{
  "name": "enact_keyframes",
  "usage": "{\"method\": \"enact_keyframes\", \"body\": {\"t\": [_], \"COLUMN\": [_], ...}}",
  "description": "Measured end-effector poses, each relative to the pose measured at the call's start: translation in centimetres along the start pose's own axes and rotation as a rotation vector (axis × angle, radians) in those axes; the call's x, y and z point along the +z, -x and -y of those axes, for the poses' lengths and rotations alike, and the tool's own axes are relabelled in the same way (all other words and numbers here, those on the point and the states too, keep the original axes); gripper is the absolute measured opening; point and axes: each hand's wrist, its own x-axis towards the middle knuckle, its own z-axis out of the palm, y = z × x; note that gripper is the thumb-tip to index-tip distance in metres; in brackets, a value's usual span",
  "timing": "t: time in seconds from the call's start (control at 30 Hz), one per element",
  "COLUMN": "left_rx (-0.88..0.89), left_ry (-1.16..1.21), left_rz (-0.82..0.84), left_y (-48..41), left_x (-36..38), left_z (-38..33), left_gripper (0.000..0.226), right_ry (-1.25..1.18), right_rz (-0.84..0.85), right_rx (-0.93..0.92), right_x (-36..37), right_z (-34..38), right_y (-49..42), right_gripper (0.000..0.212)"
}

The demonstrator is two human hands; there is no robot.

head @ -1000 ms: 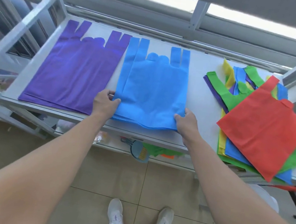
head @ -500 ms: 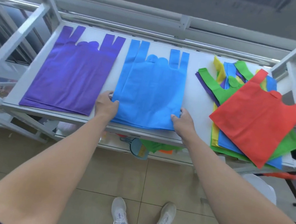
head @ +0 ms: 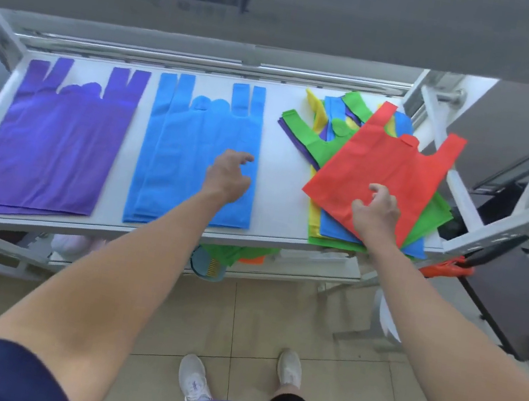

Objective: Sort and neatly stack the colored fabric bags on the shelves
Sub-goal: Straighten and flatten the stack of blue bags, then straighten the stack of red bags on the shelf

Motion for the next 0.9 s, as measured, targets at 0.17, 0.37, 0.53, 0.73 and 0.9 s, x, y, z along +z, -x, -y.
{"method": "enact_keyframes", "body": {"t": [0.17, 0.37, 0.53, 0.73, 0.9], "left_rx": [0.058, -0.221, -0.278, -0.247, -0.397], "left_ry": [-0.016, -0.117, -0.148, 0.425, 0.653], "left_rz": [0.172, 0.135, -0.017, 0.496, 0.516], "left_y": [-1.9, -3.0, -3.1, 0.1, 0.9], "left_x": [8.2, 13.0, 13.2, 10.8, 10.9], "left_z": [-8.4, -13.0, -13.5, -13.0, -11.3], "left_gripper": [0.05, 0.06, 0.042, 0.034, 0.032], "right_ry": [-0.008, -0.052, -0.239, -0.417, -0.289], "right_rz": [0.015, 0.181, 0.208, 0.33, 0.352], "right_rx": [0.177, 0.216, 0.262, 0.2, 0.097], "right_x": [-4.2, -5.8, -6.4, -5.7, -5.5], "right_z": [-7.0, -10.3, -10.7, -11.8, -12.7], "right_y": [-4.9, -9.4, -11.5, -12.0, -11.6], "right_gripper": [0.056, 0.072, 0.066, 0.021, 0.022]}}
